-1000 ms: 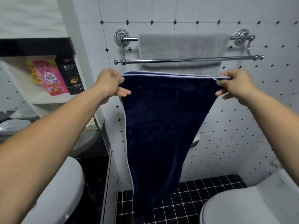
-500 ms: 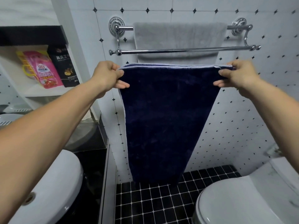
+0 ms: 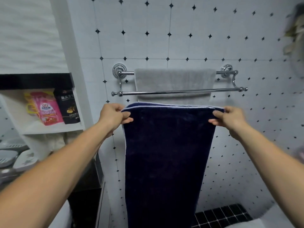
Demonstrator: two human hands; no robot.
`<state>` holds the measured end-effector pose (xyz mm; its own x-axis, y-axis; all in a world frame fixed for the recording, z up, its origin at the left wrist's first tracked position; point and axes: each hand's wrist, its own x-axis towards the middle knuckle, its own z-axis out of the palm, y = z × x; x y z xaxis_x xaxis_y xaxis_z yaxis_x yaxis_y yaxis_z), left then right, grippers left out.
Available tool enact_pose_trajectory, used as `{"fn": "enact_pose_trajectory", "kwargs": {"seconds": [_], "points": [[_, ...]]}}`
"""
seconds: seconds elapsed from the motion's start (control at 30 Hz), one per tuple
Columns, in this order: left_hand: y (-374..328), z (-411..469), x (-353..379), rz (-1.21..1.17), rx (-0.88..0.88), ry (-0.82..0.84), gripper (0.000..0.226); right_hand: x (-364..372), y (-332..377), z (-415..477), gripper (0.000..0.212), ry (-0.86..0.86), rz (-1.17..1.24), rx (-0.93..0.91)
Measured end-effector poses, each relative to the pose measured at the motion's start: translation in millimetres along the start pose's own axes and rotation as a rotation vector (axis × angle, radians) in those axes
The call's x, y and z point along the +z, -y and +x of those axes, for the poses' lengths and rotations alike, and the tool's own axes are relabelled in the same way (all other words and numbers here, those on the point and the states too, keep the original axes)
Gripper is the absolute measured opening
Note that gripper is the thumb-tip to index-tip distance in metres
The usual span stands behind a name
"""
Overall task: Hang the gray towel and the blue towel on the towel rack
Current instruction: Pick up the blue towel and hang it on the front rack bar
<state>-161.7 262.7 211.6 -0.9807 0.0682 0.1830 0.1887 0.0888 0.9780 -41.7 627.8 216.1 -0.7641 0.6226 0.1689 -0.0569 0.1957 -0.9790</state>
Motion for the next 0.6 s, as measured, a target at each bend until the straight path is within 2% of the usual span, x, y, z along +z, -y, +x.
{"fn": "enact_pose_trajectory", "kwargs": {"seconds": [0.1,0.23,0.3,0.37,0.47,0.6], "points": [[-2,2,11,-0.072,-0.058,-0.065,0.01,-1,-6,13,0.03,0.014,0.075,0.023],[-3,11,26,-0.219,-0.139,-0.168,0.007,-1,-13,41,0.016,0.057,0.181,0.075],[-4,18,36,-0.299,-0.17,-0.222,0.013,0,-15,59,0.046,0.042,0.284,0.127],[-3,27,48,-0.376,-0.186,-0.271,0.015,1,-15,77,0.059,0.035,0.372,0.176],[1,41,66,-0.452,-0.228,-0.34,0.008,5,-18,105,0.055,0.043,0.408,0.251],[3,57,87,-0.583,-0.223,-0.416,0.01,13,-16,133,0.046,0.027,0.503,0.281]]}}
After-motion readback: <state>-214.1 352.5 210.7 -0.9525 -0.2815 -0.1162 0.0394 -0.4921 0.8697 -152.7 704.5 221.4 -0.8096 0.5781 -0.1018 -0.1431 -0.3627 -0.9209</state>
